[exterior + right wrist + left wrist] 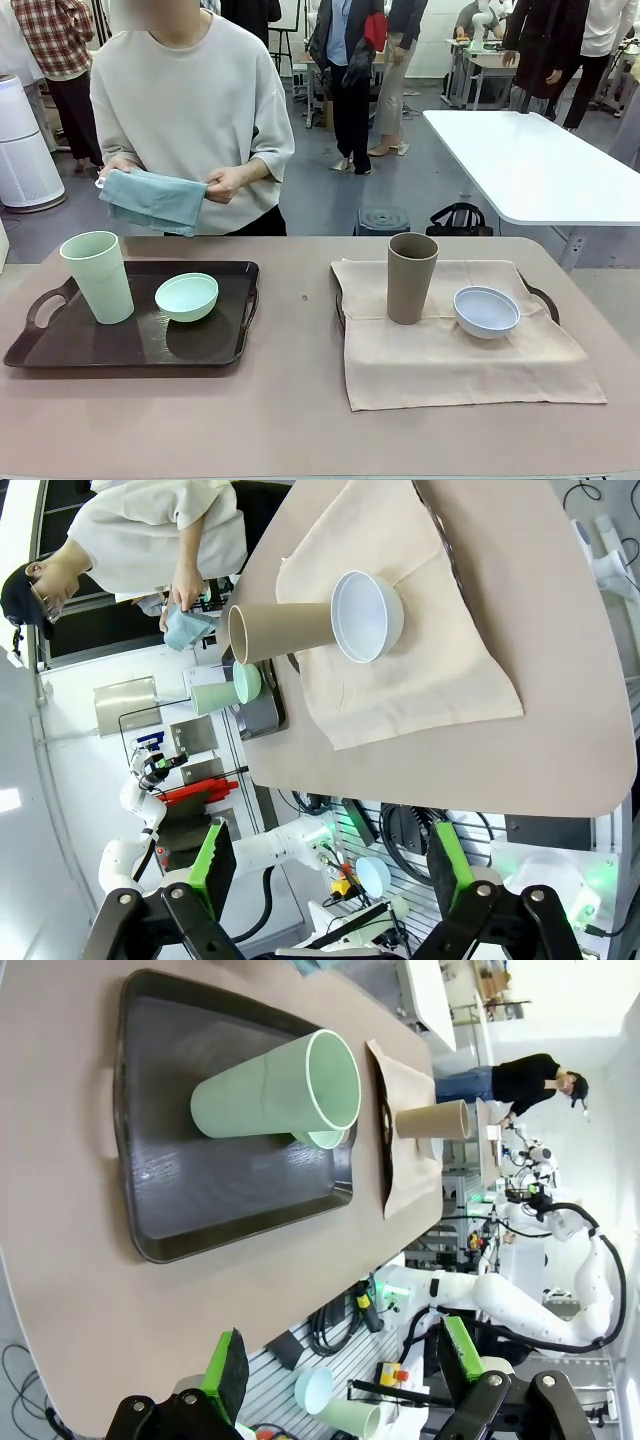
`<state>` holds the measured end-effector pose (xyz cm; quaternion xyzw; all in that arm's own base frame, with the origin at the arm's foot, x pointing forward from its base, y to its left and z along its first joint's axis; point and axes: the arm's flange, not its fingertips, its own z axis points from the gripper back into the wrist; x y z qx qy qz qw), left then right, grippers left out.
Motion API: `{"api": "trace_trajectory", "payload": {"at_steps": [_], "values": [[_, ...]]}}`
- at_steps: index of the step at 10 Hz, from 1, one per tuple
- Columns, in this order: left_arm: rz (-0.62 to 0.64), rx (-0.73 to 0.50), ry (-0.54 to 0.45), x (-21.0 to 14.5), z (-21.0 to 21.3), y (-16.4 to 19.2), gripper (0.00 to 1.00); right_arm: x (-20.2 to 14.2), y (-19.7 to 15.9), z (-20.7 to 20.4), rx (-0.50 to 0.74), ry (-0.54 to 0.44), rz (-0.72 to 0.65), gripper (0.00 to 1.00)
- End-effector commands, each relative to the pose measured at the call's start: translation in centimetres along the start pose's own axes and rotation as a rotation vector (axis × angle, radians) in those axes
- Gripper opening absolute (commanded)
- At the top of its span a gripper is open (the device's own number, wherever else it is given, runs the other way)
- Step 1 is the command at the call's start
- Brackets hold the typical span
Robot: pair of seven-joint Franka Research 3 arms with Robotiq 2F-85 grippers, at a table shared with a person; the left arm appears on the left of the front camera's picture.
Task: Set up a tray with a mat and arrange the tableware.
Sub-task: Pick up the Picnic Bowl and Reusable plastic cup from the Handle tray in front of the human's position and hold them in the air.
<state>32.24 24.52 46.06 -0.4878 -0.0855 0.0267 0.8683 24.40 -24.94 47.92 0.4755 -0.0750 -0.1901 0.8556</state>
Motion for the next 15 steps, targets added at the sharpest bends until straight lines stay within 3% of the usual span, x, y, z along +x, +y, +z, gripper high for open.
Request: {"api": "trace_trajectory", "payload": {"at_steps": [1,15], "values": [[0.005,-0.003,-0.004,-0.04,0.1,-0.08,1.0,-0.03,-0.13,0.08,0.007,-0.001,0.0,1.0],[0.005,-0.003,-0.004,-0.04,0.1,-0.08,1.0,-0.03,-0.13,0.08,0.007,-0.001,0.0,1.0]]}}
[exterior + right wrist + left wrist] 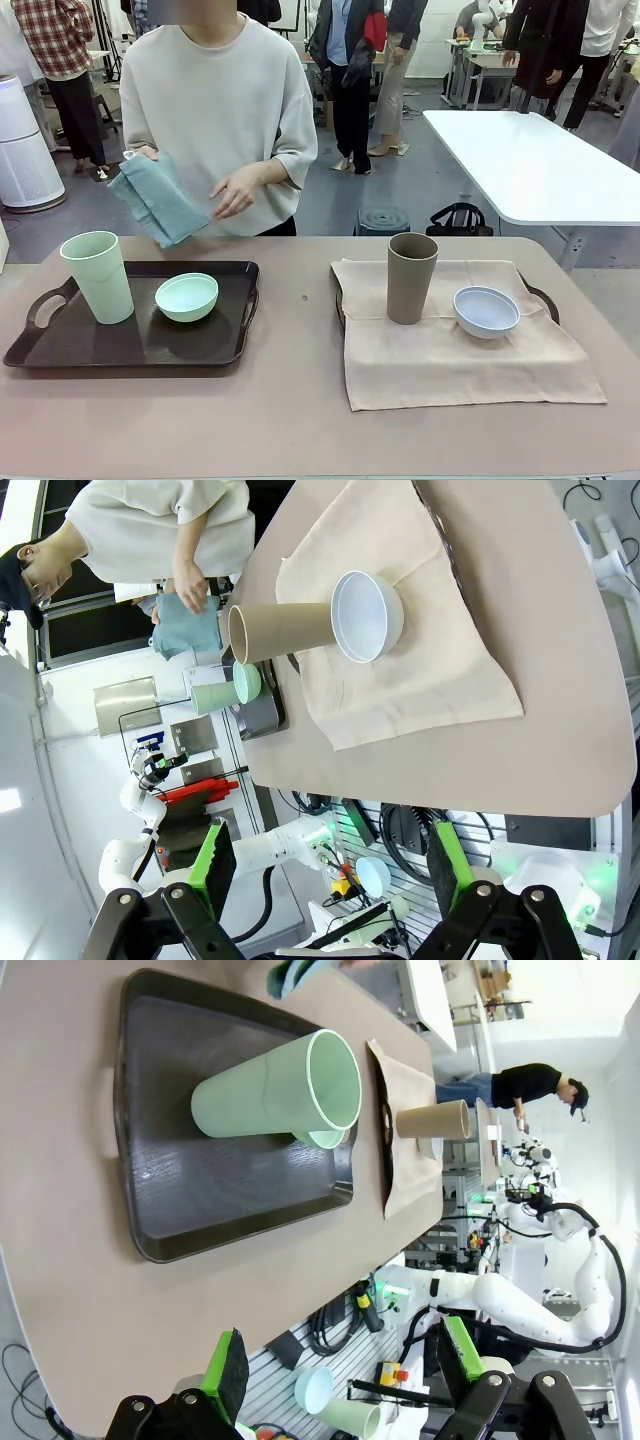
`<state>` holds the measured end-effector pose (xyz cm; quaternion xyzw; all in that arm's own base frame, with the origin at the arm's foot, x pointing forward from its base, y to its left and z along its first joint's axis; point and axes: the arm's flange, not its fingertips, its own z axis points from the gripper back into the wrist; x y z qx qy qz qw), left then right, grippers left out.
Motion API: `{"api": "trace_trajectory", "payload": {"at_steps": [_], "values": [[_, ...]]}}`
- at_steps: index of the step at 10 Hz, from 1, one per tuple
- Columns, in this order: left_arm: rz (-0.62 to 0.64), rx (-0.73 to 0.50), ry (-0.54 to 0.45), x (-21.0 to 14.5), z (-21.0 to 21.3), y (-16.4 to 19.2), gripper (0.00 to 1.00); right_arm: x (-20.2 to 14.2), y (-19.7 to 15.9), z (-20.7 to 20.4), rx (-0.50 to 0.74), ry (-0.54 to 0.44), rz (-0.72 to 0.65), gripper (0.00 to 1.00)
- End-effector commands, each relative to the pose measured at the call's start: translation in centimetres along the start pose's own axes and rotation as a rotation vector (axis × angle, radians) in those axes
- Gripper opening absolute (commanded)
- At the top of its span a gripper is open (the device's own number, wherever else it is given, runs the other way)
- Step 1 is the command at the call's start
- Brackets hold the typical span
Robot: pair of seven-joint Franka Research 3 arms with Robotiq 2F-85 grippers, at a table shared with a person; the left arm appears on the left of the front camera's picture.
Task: Set up a tray with a mat and arrange the tableware.
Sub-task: Pick up the Picnic Bowl and Reusable plastic cup from the Handle tray in front of the human's position and hold them in the air.
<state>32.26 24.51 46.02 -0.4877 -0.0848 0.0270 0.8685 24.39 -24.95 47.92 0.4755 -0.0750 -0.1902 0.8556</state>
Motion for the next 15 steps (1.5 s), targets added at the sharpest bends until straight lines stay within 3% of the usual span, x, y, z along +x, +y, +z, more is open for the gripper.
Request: {"api": "trace_trajectory", "payload": {"at_steps": [1,2,6,8,12,15], "values": [[0.004,-0.004,-0.005,-0.1,0.1,-0.1,1.0,0.0,-0.1,0.1,0.007,-0.001,0.0,1.0],[0.0,0.0,0.0,0.0,0.0,0.0,1.0,0.0,0.0,0.0,0.0,0.0,0.0,1.0],[-0.22,0.235,-0.057,-0.4,1.6,-7.0,1.0,-1.1,11.0,-3.9,-0.204,0.007,0.206,1.0],[-0.376,0.344,-0.053,-1.2,2.0,-10.9,1.0,-2.4,17.4,-8.2,-0.315,0.024,0.306,1.0],[-0.599,0.578,0.019,-0.4,-0.4,-14.5,1.0,-5.4,25.8,-19.3,-0.504,0.062,0.374,1.0],[-0.698,0.729,0.075,1.3,-2.4,-14.4,1.0,-8.7,31.3,-25.8,-0.591,0.052,0.394,1.0]]}}
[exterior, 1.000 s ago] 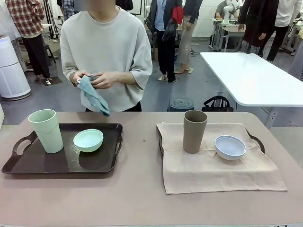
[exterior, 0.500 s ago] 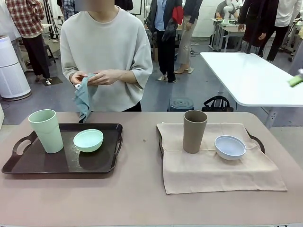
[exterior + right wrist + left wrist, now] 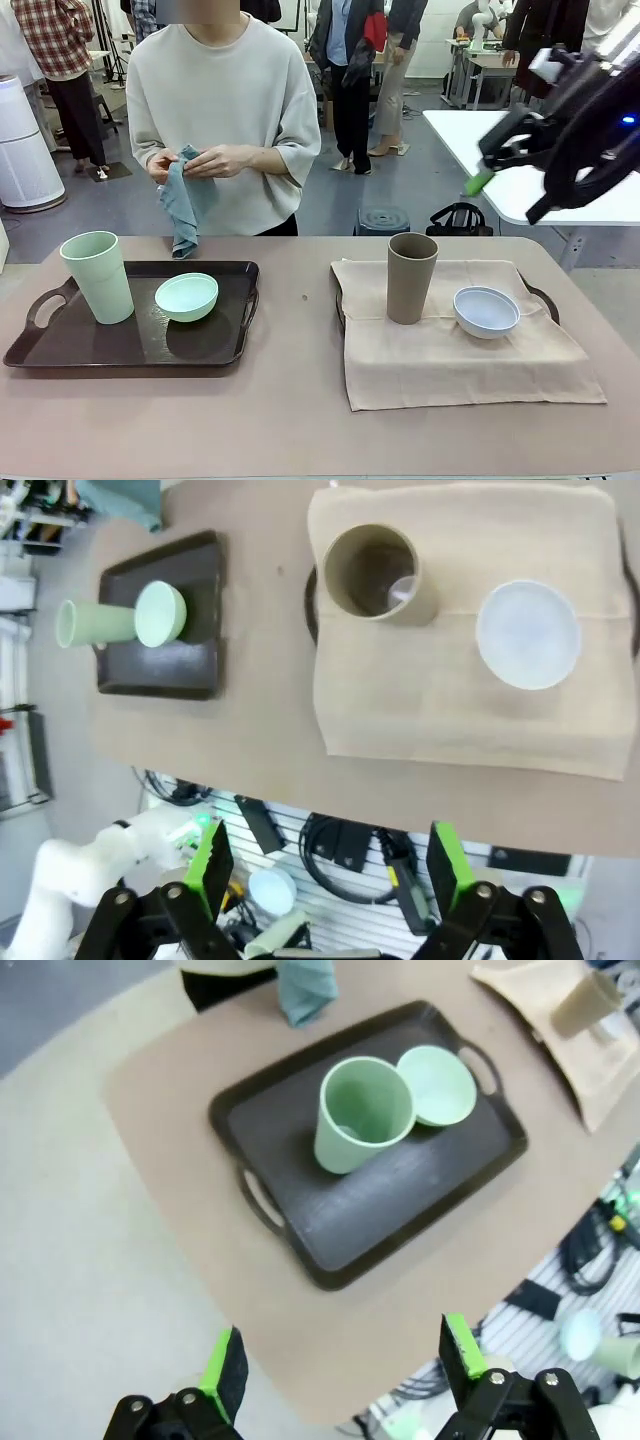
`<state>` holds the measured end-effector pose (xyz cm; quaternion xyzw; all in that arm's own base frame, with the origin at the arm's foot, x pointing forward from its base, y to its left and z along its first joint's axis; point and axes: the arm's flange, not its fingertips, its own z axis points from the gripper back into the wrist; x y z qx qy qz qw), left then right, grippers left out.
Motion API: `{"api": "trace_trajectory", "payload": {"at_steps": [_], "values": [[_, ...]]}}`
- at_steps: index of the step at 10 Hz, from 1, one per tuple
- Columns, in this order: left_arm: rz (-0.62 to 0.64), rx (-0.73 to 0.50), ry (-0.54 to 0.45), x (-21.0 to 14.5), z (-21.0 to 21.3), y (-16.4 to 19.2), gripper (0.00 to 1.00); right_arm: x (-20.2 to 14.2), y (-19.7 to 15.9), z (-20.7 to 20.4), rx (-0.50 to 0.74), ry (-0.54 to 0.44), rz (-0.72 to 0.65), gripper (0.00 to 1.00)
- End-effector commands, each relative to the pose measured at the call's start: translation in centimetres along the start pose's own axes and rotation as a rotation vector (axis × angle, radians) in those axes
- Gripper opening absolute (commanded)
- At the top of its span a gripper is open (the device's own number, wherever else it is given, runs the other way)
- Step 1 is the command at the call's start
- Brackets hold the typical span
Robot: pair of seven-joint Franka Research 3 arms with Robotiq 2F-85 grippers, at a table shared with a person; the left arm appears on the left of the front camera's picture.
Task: Set up a tray with a mat and arrange the tableware.
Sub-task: Pick up the Picnic Bowl and Reusable plastic cup from the Handle tray in front of the human's position and hold them in the air.
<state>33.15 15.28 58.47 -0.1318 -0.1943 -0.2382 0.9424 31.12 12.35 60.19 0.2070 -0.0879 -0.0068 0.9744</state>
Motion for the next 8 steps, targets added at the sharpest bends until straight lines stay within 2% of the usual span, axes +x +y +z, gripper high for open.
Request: {"api": "trace_trajectory", "payload": {"at_steps": [1,3,4,8], "values": [[-0.059,0.087,0.025,-0.1,-1.6,0.2,1.0,1.0,3.7,-0.9,-0.047,0.0,-0.018,1.0],[-0.054,0.106,0.041,0.1,-2.2,0.5,1.0,1.1,6.0,-2.2,-0.07,0.001,-0.023,1.0],[-0.028,0.091,0.055,-0.1,-2.1,0.3,1.0,1.1,5.9,-2.2,-0.05,0.031,-0.021,1.0],[-0.054,0.086,0.034,0.5,-1.6,0.4,1.0,0.2,5.9,-2.0,-0.046,0.005,0.005,1.0]]}}
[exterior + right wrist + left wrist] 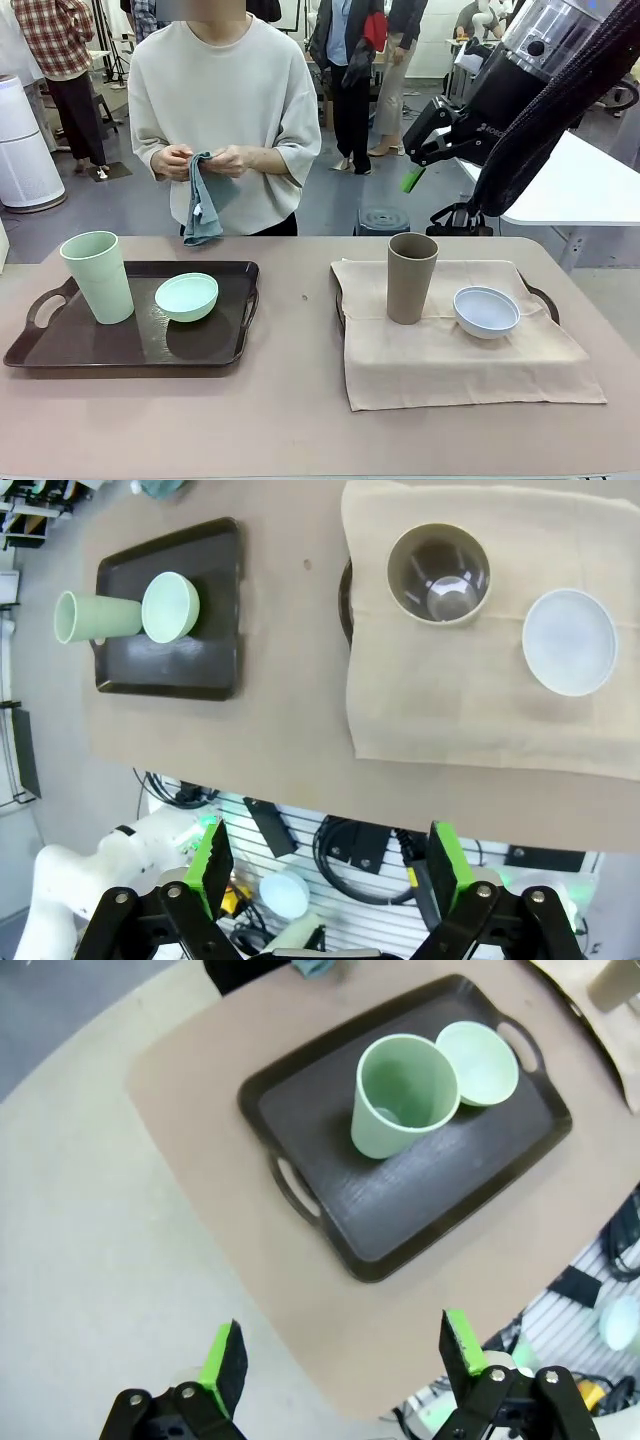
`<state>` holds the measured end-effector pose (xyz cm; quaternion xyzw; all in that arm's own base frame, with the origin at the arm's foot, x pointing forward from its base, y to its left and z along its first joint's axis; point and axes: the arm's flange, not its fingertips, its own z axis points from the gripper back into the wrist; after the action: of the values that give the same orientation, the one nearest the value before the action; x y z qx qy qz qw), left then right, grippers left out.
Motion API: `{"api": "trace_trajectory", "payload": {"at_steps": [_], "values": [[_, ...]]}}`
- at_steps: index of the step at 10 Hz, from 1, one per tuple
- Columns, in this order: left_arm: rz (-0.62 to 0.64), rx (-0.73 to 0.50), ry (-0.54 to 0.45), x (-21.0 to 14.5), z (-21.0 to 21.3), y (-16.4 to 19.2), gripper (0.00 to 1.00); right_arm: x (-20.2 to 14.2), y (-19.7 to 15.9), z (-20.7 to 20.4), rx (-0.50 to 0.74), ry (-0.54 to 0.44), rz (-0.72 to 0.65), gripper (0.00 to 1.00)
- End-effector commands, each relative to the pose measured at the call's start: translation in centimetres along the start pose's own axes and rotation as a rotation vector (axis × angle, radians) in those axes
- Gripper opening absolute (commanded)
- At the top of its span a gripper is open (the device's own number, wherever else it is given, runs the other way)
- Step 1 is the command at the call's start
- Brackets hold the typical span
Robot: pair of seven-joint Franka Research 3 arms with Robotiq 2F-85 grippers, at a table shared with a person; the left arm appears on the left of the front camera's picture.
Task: Set up a tray with a mat and arrange the tableware.
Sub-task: Pick up the Picnic Bowl and Reusable plastic cup from the Handle tray in front of the human's position and hold them in the air.
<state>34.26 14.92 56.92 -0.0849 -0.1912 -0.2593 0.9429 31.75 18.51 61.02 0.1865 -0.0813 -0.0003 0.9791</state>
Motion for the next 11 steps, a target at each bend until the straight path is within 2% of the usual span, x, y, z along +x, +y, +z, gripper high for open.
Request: {"api": "trace_trajectory", "payload": {"at_steps": [1,2,3,4,5,6,8,11], "values": [[0.003,0.007,0.001,0.1,0.2,0.0,1.0,-0.3,-0.1,-0.2,-0.005,-0.011,-0.009,1.0],[0.0,0.0,0.0,0.0,0.0,0.0,1.0,0.0,0.0,0.0,0.0,0.0,0.0,1.0],[-0.097,-0.046,0.027,1.7,-1.4,-0.2,1.0,0.6,0.7,-1.0,0.012,0.023,0.008,1.0],[-0.173,-0.053,0.107,3.5,-2.1,0.0,1.0,1.7,2.8,-2.6,-0.004,0.078,0.05,1.0],[-0.22,-0.057,0.145,3.9,-2.0,0.2,1.0,2.6,4.9,-4.1,-0.013,0.136,0.103,1.0],[-0.299,-0.078,0.165,3.9,-1.5,0.5,1.0,3.6,7.1,-5.4,-0.022,0.153,0.129,1.0],[-0.445,-0.099,0.149,4.6,-1.9,1.7,1.0,5.8,12.1,-9.2,-0.026,0.191,0.166,1.0],[-0.637,-0.332,0.027,5.5,-3.5,4.9,1.0,8.1,17.9,-14.0,-0.036,0.209,0.174,1.0]]}}
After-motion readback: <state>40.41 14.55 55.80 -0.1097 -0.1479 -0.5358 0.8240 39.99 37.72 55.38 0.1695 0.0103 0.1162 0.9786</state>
